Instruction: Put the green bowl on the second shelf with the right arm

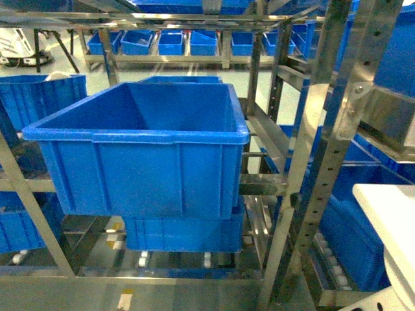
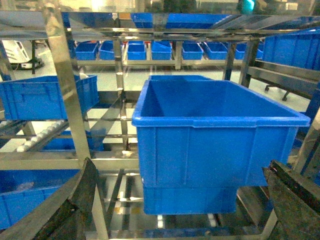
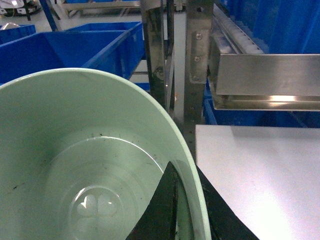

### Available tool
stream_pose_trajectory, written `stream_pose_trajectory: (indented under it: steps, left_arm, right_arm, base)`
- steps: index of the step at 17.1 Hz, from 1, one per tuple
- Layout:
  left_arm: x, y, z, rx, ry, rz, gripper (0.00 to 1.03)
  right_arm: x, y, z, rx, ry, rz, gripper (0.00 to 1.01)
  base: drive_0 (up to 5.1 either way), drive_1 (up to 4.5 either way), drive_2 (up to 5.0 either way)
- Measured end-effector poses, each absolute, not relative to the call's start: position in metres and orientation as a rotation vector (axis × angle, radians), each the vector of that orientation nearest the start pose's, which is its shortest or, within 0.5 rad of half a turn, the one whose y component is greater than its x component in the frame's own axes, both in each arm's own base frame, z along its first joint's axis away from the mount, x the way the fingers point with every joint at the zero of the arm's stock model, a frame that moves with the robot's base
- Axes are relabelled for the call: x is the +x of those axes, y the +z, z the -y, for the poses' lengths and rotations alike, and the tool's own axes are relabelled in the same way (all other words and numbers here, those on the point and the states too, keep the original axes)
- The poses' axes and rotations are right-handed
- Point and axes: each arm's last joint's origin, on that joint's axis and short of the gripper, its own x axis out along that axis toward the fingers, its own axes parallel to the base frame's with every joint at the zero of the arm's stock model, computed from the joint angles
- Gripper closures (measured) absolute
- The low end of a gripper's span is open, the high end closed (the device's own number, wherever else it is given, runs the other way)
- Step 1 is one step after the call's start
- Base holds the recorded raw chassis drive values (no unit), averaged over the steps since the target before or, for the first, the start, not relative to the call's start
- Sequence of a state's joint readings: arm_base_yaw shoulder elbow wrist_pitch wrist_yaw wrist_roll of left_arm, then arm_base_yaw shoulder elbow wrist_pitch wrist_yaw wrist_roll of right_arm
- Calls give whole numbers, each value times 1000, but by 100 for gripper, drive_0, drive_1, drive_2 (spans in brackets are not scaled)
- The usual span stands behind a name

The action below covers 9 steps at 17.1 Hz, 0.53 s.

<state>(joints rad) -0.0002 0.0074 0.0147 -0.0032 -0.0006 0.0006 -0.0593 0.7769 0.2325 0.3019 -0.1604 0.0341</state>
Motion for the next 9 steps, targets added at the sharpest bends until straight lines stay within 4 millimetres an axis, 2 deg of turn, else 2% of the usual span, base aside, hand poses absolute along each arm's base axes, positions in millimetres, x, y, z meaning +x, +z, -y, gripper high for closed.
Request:
stream_pose_trajectory:
  steps: [9]
  left_arm:
    - [97,168,0,1,1,4,5]
  right_arm:
    - [166,190,5,60,98,-240,97]
  base:
    - [-489,248,248]
